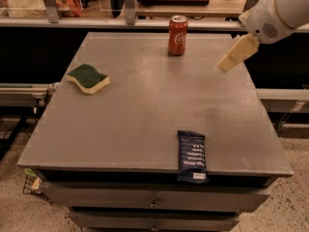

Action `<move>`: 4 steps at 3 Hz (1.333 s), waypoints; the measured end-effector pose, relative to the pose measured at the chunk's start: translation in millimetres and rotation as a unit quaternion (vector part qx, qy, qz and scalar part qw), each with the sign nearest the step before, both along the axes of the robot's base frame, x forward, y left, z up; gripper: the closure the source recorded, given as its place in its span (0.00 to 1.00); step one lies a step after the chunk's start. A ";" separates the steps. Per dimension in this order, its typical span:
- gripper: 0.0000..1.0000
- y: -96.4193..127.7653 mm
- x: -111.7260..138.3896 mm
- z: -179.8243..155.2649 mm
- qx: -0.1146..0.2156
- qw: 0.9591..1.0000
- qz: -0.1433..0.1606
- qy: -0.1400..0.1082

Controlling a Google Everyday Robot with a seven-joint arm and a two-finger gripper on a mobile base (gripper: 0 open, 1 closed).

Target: Move coke can near rxbar blueberry

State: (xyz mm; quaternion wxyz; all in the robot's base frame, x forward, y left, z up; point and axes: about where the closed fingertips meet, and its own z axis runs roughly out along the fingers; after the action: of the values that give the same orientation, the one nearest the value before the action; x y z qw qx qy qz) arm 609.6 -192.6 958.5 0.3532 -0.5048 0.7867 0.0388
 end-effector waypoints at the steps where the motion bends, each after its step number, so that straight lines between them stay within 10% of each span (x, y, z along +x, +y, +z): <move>1: 0.00 3.8 16.5 1.2 0.017 1.000 -0.008 -0.020; 3: 0.00 8.3 16.7 4.0 0.044 0.999 -0.003 -0.024; 4: 0.00 31.6 40.3 -15.0 0.113 0.993 -0.011 -0.022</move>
Offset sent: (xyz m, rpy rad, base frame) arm 0.0170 0.0038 0.0012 0.0349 -0.0407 -0.0168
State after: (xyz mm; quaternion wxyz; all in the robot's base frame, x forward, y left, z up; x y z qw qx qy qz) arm 649.9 -160.9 943.6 0.4256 -0.4534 0.7750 0.1127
